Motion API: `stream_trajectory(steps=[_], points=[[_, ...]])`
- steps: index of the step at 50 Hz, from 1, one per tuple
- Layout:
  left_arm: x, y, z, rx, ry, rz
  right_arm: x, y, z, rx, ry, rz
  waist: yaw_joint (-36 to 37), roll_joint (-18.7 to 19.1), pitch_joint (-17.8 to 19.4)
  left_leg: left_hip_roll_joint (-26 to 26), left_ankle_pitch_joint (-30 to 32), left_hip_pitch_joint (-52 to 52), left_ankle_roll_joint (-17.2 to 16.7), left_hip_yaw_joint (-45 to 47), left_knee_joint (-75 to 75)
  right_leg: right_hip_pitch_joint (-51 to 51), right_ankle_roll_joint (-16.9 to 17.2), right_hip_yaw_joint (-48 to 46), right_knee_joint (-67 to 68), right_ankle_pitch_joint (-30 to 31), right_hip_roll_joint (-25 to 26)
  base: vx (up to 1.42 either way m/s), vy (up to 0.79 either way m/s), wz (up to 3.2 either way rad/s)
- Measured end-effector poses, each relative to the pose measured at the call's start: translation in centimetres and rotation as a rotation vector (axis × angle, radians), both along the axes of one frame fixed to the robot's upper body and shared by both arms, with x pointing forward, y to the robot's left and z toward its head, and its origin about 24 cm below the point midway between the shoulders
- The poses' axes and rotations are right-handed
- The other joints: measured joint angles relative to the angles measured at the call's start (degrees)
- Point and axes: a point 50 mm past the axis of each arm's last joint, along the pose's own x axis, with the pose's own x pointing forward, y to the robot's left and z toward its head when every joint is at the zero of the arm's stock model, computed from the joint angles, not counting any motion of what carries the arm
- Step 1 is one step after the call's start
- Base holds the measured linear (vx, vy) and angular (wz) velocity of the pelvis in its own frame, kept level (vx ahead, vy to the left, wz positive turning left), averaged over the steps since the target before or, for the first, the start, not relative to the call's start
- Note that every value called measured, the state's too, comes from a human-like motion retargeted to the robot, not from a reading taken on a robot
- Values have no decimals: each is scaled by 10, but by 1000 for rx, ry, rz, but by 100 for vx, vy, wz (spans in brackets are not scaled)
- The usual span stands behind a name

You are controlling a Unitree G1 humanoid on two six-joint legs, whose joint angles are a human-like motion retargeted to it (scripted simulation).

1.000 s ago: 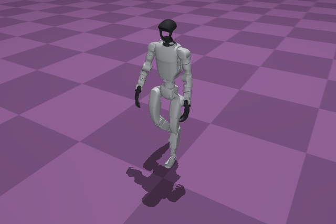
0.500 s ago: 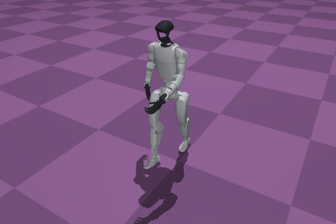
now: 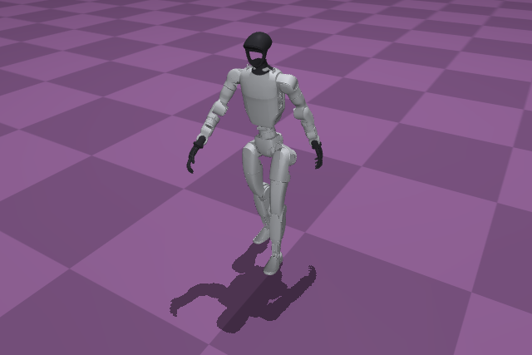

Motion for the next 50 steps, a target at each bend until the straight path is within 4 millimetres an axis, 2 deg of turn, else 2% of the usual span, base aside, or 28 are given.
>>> stream_trajectory(steps=[2,4,8,10,13,15,17,21,25,27,30,33,35,37,40,42,44,46,50], points=[[-7,-5,0,-20,2,6,4,2,7,3,-58,15,7,28,12,22,9,33,-39,17,-95,38,-5,8,1,-6,26,64,18,-53],[-7,-11,-1,-41,-2,1,2,4,5,10,-71,31,4,45,15,33,19,53,-67,23,-145,65,-13,11,7,-9,41,65,20,-15],[18,-16,-7,-92,-53,-55,-23,3,-20,7,17,45,-17,54,6,33,42,88,-79,18,-169,87,-29,5,50,3,51,65,21,25],[41,-15,-10,-119,-99,-139,-48,2,-42,0,102,42,-29,59,0,34,37,116,-80,12,-168,88,-37,-6,101,33,57,68,22,45],[89,-10,-11,-115,-198,-345,-99,2,-80,41,266,57,-43,71,-12,49,-5,150,-77,-8,-145,45,-40,-35,248,113,68,66,21,47],[131,-6,-7,-87,-277,-460,-137,2,-102,58,408,51,-54,77,-21,55,-27,163,-71,-24,-135,-15,-40,-61,373,160,66,59,19,49],[178,-3,2,-35,-373,-531,-173,2,-118,69,538,35,-69,78,-29,54,-43,170,-63,-42,-128,-84,-43,-80,483,173,56,53,16,58],[275,-5,37,59,-606,-560,-237,1,-137,96,758,-4,-109,84,-33,48,-65,184,-53,-77,-118,-198,-58,-105,587,118,42,49,11,71],[357,-17,89,81,-881,-548,-282,-1,-142,151,907,-46,-157,95,-23,43,-84,205,-48,-112,-112,-252,-67,-148,527,69,22,47,5,79],[387,-24,117,71,-1016,-553,-296,-2,-143,177,948,-68,-180,97,-16,38,-93,218,-47,-127,-109,-253,-63,-167,433,62,18,48,0,77],[421,-35,159,51,-1205,-569,-308,-6,-142,196,972,-102,-212,85,-5,16,-109,244,-43,-148,-104,-224,-44,-181,227,87,13,52,-5,70],[443,-42,194,60,-1341,-533,-305,-12,-141,133,999,-132,-232,57,13,-21,-128,284,-40,-158,-103,-182,5,-193,26,128,-2,57,-10,39],[451,-45,211,75,-1403,-536,-296,-13,-141,110,998,-138,-235,43,22,-35,-139,310,-40,-159,-102,-169,42,-185,-36,158,-3,58,-13,-5],[450,-48,213,65,-1426,-557,-285,-13,-140,101,974,-141,-227,38,23,-39,-140,325,-36,-157,-95,-159,51,-163,-51,187,1,58,-15,-31],[437,-51,196,17,-1394,-580,-264,-15,-138,72,912,-152,-207,38,16,-37,-125,337,-29,-148,-71,-137,38,-143,-48,168,8,59,-17,-50],[419,-51,171,-22,-1316,-607,-247,-15,-136,45,857,-158,-190,32,14,-38,-97,339,-21,-139,-34,-118,41,-130,-37,136,6,63,-19,-58],[393,-47,140,-52,-1198,-644,-227,-15,-132,19,794,-160,-170,18,13,-44,-58,323,-5,-124,36,-98,44,-112,-26,112,-3,63,-20,-64],[359,-41,106,-68,-1048,-683,-204,-13,-127,1,716,-160,-154,1,4,-46,-23,269,19,-105,153,-87,38,-97,-17,95,-16,60,-19,-52],[270,-20,43,-52,-703,-701,-148,-9,-108,-37,499,-155,-129,-10,-22,-22,0,108,60,-76,407,-83,9,-78,-8,73,-23,54,-13,-37]])
